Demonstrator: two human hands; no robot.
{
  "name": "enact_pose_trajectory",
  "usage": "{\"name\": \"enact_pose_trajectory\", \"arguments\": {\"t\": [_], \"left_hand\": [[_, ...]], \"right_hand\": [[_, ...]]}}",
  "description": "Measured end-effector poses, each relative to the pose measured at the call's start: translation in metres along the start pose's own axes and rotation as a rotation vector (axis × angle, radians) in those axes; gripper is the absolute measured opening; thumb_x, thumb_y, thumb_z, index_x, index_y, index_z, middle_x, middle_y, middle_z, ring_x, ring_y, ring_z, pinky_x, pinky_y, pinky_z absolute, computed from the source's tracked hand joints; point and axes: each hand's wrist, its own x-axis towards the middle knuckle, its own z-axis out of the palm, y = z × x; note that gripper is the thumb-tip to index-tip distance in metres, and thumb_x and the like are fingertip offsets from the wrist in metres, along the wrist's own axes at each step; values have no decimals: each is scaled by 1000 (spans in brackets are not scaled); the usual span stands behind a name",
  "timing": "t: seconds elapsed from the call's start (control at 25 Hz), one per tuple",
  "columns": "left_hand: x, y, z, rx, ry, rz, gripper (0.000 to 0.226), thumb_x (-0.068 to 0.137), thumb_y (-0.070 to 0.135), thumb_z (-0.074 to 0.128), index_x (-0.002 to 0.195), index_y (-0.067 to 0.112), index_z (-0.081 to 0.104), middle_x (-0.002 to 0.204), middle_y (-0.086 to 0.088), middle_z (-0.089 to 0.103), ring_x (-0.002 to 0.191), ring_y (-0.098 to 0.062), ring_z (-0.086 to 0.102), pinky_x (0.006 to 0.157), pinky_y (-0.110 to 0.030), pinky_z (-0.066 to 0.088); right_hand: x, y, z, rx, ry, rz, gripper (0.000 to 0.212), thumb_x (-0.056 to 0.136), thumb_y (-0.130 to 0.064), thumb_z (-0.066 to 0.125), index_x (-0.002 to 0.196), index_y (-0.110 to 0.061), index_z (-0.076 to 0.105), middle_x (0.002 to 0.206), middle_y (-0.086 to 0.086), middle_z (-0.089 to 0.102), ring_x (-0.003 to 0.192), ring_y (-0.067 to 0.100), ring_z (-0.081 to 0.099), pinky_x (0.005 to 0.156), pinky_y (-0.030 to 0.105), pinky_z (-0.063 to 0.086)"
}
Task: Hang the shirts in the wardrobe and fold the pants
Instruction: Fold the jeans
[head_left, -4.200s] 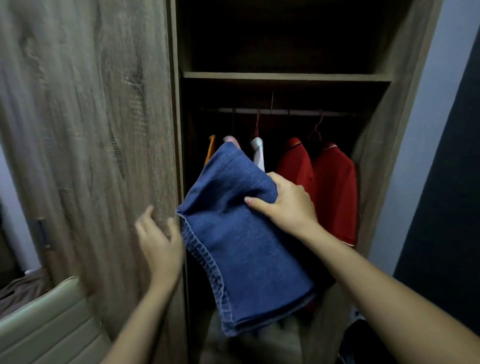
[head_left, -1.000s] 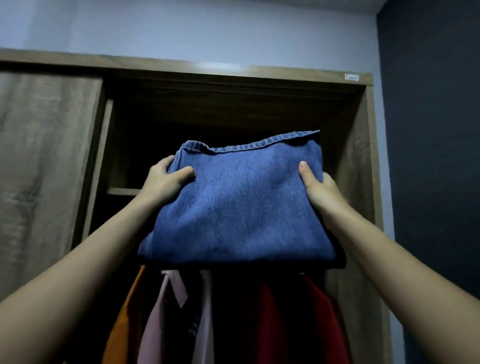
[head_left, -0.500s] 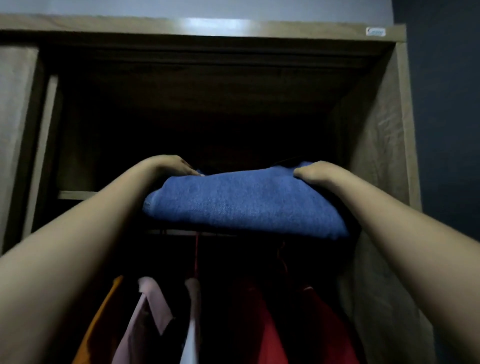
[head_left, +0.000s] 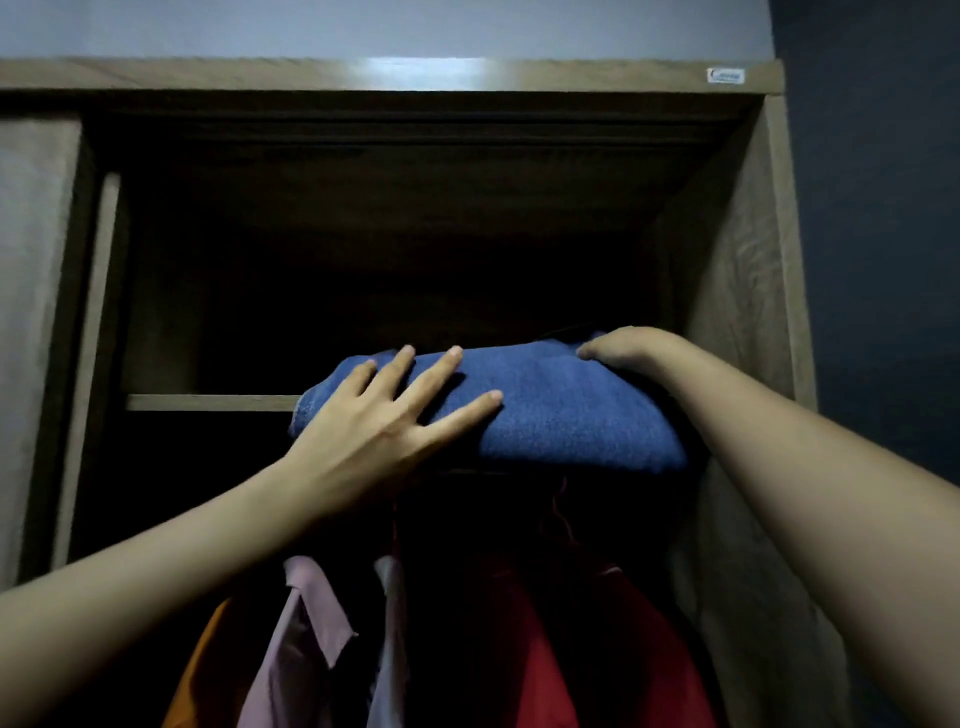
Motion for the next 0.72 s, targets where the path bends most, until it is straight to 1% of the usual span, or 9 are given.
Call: {"name": "enact_pose_trajectory", "arguments": {"t": [0.08,0.16,0.24,0.32,0.4,0.48,0.6,0.68,0.72], "left_hand": [[7,-3,-2,-9,60,-2,52,82,26,37,133,23,38,111,-20,67,83,-42,68,57,-43,55],[16,-13,-7,-70,96,-27,50,78,26,34,127,22,39,93,-13,71,64,-32,68,41,-34,49],[27,-25,-17,-79,30,-70,50,80,36,34,129,26,33,94,-8,69,61,-28,67,39,-30,43],[39,-35,-20,-56,-80,-131,57,88,47,40,139,33,18,116,-4,61,82,-29,68,50,-29,40],[55,-41,-16,-39,-164,-181,66,89,55,43,145,34,15,128,0,54,97,-30,65,59,-29,35],[69,-46,-9,-49,-109,-178,65,87,57,44,143,31,26,124,-1,57,94,-31,66,59,-30,36],[87,-43,18,-115,-11,-112,61,81,55,51,132,23,42,106,-7,64,79,-31,68,50,-33,45],[101,-30,33,-122,-23,-28,61,80,55,54,130,22,44,104,-8,65,78,-31,68,52,-36,51],[107,-24,39,-145,-44,-21,62,82,58,52,133,24,43,110,-5,63,86,-30,67,57,-37,52]], "right_hand": [[5,7,4,-28,143,73,57,92,-50,38,136,-13,45,142,13,45,129,33,44,104,39,34],[-10,5,1,-81,387,101,65,91,-61,30,138,-18,39,143,15,40,131,36,39,106,49,28],[-37,-2,-6,42,533,-234,60,88,-65,27,127,-26,49,128,5,54,122,30,48,100,46,36],[-78,-5,-7,58,473,-667,62,76,-75,35,121,-36,51,117,-9,59,113,16,56,94,39,44],[-95,2,-5,-386,493,-842,76,69,-73,48,136,-40,35,129,-9,53,114,14,54,93,37,44],[-81,16,-7,-732,578,-741,79,78,-50,59,145,-35,21,134,-3,50,115,23,54,88,37,42],[-51,32,-4,-803,629,-578,73,85,-24,56,148,-26,19,132,5,51,112,29,54,84,38,43],[-30,45,-5,-798,534,-464,70,85,-17,54,146,-26,20,133,7,47,115,30,51,89,39,43],[-23,50,-5,-724,411,-425,68,85,-15,52,145,-28,21,134,7,45,119,30,48,93,40,41]]}}
